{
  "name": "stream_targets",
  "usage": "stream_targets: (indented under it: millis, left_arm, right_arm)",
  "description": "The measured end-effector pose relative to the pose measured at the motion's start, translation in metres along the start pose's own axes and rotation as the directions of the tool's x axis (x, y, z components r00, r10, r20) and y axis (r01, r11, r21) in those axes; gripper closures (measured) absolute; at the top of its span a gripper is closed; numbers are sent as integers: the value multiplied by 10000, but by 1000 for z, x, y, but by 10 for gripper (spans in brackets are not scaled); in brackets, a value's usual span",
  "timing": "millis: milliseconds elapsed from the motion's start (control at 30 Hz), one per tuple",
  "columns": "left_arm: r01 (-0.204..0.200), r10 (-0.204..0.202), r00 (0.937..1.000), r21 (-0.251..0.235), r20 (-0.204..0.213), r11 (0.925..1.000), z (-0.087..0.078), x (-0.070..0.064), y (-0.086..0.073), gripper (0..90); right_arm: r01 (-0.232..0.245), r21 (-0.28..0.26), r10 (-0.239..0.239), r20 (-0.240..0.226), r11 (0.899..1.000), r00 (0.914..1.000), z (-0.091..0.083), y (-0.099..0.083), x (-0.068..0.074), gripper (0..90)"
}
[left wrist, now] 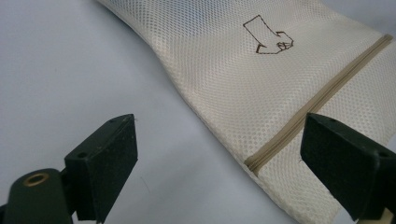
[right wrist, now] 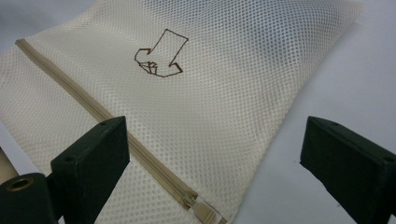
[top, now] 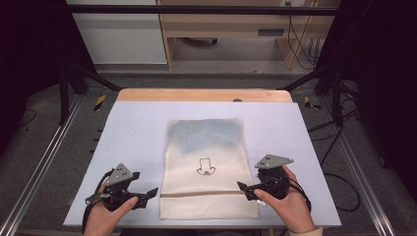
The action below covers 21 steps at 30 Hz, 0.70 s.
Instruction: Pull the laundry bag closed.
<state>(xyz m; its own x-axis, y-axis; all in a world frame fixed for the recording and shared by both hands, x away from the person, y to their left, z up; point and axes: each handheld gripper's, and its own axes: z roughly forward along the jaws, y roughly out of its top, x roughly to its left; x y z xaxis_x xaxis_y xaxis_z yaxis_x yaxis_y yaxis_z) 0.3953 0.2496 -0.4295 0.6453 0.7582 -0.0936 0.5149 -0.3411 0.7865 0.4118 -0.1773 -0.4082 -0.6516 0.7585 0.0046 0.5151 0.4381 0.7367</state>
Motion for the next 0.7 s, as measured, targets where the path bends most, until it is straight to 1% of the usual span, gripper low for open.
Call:
stream_targets:
  millis: [67, 133, 167, 200, 233, 367, 400, 467, 500, 633, 700]
  left_arm:
    - [-19, 19, 10000, 29, -17, 10000, -1, 0, 2, 106]
    - [-203, 203, 9998, 189, -20, 9996, -3, -2, 8, 93]
    - [-279, 279, 9996, 205, 10, 9994, -3, -3, 11, 93]
    - [-332, 331, 9994, 240, 42, 9992, -4, -4, 14, 93]
    - [-383, 381, 9992, 250, 73, 9990, -4, -4, 18, 93]
    - [-581, 575, 9982, 436, 153, 9974, -3, -6, 34, 90]
    - [-664, 657, 9977, 504, 148, 9965, -2, -6, 37, 82]
    - [-802, 797, 9968, 625, 105, 9948, 0, -6, 44, 82]
    - [-829, 827, 9966, 713, 54, 9940, 3, -4, 49, 80]
    - [-806, 817, 9966, 754, -107, 9939, 8, 0, 54, 74]
    - [-685, 701, 9972, 645, -242, 9956, 9, 5, 56, 74]
  right_arm:
    - [59, 36, -59, 2, 10000, 10000, 1, 2, 1, 82]
    - [187, 104, -186, -9, 9998, 9998, 1, 10, 3, 82]
    - [187, 104, -186, -9, 9998, 9998, 1, 10, 3, 82]
    - [231, 15, -231, -3, 9997, 9997, 1, 16, 4, 81]
    - [231, 15, -231, -3, 9997, 9997, 1, 16, 4, 81]
    - [459, 126, -461, 167, 9989, 9988, 5, 33, 4, 78]
    - [442, 99, -444, 192, 9990, 9988, 6, 40, 4, 77]
    - [494, 112, -497, 205, 9987, 9986, 7, 43, 4, 76]
    - [548, 89, -550, 236, 9985, 9982, 9, 48, 3, 75]
    - [432, -44, -431, 255, 9991, 9987, 14, 55, 0, 74]
    - [360, -70, -358, 279, 9993, 9990, 16, 56, -1, 73]
